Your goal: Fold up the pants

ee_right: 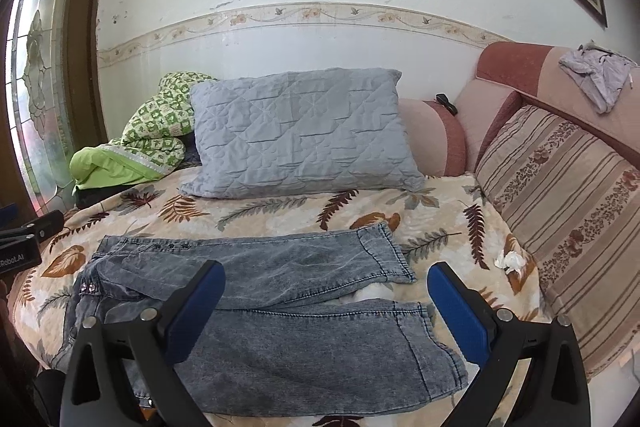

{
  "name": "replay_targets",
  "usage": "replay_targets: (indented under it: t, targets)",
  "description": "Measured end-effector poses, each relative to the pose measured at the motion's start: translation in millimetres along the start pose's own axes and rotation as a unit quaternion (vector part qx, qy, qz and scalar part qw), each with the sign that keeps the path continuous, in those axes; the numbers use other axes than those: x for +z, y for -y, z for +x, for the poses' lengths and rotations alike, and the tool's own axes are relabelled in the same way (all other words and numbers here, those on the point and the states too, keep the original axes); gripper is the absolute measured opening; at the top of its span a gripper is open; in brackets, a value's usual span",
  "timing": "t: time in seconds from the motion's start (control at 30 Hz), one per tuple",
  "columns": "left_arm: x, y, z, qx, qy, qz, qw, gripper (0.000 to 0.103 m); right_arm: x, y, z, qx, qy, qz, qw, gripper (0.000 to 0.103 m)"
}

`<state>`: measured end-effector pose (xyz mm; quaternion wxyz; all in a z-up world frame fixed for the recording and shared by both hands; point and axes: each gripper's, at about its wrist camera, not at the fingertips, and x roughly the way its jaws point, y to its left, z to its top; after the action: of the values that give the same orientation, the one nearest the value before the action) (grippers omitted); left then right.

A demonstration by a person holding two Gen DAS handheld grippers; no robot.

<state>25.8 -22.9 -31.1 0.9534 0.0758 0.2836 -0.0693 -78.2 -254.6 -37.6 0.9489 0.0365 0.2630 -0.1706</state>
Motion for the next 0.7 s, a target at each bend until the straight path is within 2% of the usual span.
replay_targets:
  t: [0.13, 0.3, 0.53, 0.67, 0.7]
  targets:
    - [0, 1, 11, 0.000, -0.010, 0.005, 0.9999, 0.103, 1, 3, 5, -0.005, -0.004, 0.000, 1.000, 0.102]
    - [-5, -10, 51, 0.005, -0.054, 0.008, 0.9985, 0.103, -3, 14, 36, -0.011, -0.038, -0.003, 0.999, 0.102]
    - [-15, -67, 139, 0.049, -0.138, -0.009, 0.9892, 0.103, -12, 72, 132, -0.032, -0.118, 0.032, 0.992, 0.102]
    - [-14, -105, 193, 0.053, -0.188, -0.033, 0.9803, 0.103, -6, 104, 196, -0.017, -0.150, 0.063, 0.987, 0.098]
    - [-12, -113, 208, 0.056, -0.197, -0.035, 0.9781, 0.103, -3, 109, 213, -0.010, -0.159, 0.069, 0.985, 0.094]
